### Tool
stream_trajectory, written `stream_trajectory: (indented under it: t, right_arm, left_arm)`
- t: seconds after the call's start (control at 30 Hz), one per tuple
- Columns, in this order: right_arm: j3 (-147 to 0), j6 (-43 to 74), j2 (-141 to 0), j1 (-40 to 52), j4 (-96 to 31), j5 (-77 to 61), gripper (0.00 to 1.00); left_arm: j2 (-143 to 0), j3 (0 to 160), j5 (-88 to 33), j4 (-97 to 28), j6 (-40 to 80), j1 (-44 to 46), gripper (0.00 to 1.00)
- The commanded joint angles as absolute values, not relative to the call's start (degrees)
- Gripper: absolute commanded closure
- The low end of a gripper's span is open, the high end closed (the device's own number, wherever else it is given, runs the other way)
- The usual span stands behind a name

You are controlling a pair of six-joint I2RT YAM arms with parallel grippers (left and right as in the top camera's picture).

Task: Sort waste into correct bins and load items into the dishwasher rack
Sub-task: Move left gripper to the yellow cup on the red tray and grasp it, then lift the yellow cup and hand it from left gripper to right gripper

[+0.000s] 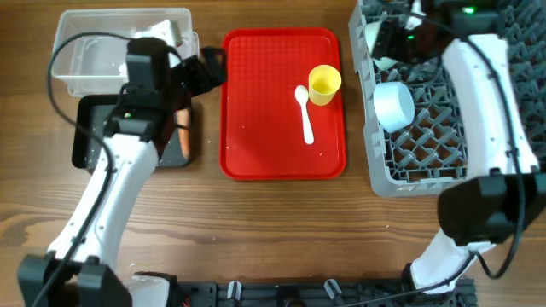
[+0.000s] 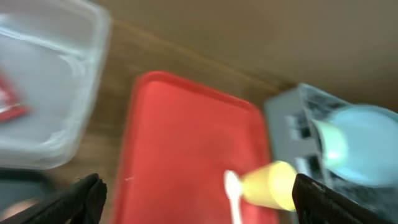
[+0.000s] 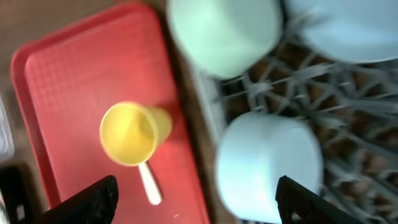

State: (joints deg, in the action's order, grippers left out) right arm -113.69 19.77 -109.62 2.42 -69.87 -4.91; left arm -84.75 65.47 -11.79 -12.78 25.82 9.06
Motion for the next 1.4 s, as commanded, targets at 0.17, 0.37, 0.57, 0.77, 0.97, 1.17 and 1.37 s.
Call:
stream_trajectory:
  t: [0.17,0.37,0.57,0.77,0.97,1.17,1.37]
  right_arm:
    - [-113.9,18.0,-102.8,-1.5,-70.2,-6.0,0.17]
    - [-113.9,18.0,-102.8,-1.5,-71.6,-6.0,0.19]
    - [-113.9,18.0,-102.8,-1.5,-72.1,-5.9,0.19]
    - [-113.9,18.0,-102.8,-1.5,-72.2,-6.0,0.19]
    - [-113.9,17.7,-102.8,-1.5,-72.9,-5.8,0.19]
    - [-113.9,17.7,-102.8,-1.5,-72.8,-5.8,0.19]
    - [-113.9,13.8,-102.9,-1.5,-70.9,-13.4,0.18]
  left_arm:
    - [-109.8,94.9,-15.9,-25.8,13.9,19.9,0.01]
    - [-125.6,113.9,-10.0,-34.8,9.2,25.8,0.07]
    - [-130.8,114.5,-7.8,-34.1,9.2,29.4,0.13]
    - [-134.1,114.5,-5.8,-34.8,9.3,31.4,0.35]
    - [-134.9,114.4,-3.5,-36.9,9.4,31.2,0.64]
    - [-134.9,114.4,-3.6,-36.9,10.1,31.2,0.96]
    - [-130.8,114.5,-16.2,-36.9,12.8,28.6,0.96]
